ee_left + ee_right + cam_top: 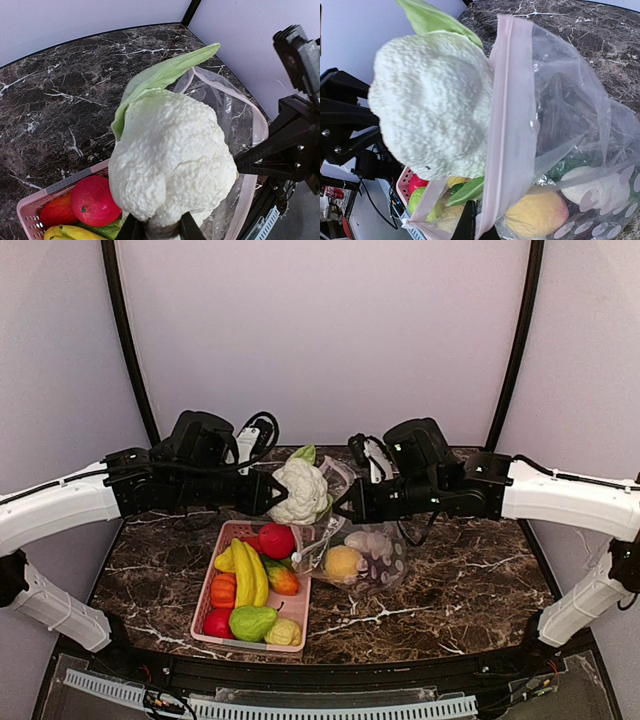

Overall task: Place the food in the zip-top bag and seal the zipper
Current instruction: Place the fake vegetable in the zipper food storage bag.

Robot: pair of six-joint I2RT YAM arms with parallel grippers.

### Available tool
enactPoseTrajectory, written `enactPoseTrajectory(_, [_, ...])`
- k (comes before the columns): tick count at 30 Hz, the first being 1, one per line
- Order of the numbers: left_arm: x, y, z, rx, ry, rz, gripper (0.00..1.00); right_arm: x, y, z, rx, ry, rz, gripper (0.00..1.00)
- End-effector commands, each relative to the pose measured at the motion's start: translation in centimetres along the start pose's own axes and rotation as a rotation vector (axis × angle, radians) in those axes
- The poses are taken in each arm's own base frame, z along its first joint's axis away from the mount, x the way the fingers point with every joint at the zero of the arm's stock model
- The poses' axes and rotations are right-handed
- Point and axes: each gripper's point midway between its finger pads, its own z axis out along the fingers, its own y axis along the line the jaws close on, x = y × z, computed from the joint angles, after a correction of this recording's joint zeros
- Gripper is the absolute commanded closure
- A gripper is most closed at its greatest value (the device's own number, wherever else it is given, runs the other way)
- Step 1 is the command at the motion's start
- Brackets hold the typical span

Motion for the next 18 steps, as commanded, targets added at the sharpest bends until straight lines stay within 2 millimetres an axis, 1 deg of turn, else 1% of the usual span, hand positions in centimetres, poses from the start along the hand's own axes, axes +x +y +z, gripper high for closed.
enactPoseTrajectory(1, [0.9,1.6,-0.8,-0.065,0.012,0.019,0.89,-2.4,2.7,-1.8,-0.083,-0.087,-0.025,1.00])
enactPoseTrajectory(4, [1.1,1.3,-0.2,-0.051,0.029,0.017,0.89,-2.6,3.2,-1.6,-0.101,-0.082,-0.038,1.00])
enactPoseTrajectory(7, [0.9,0.3,0.2,-0.010,0.038,0.014,0.89,-2.6,3.8,-1.3,-0.112,-0.075,-0.053,1.00])
enactPoseTrajectory(10, [0.4,-0.9,0.5,0.043,0.035,0.007,0.90,-2.7,3.9,-0.9,-0.106,-0.074,-0.056,1.00])
enactPoseTrajectory(13, [0.0,-2.0,0.4,0.069,0.027,0.015,0.90,-3.0,2.8,-0.8,-0.050,-0.096,-0.024,1.00])
enactPoseTrajectory(14, [0.0,-2.8,0.3,0.100,0.035,0.021,0.90,-3.3,2.3,-0.9,-0.026,-0.111,-0.010,1.00])
enactPoseTrajectory(18, [0.3,-4.6,-0.1,0.163,0.050,0.044,0.90,-4.1,0.8,-1.3,0.025,-0.150,0.038,1.00])
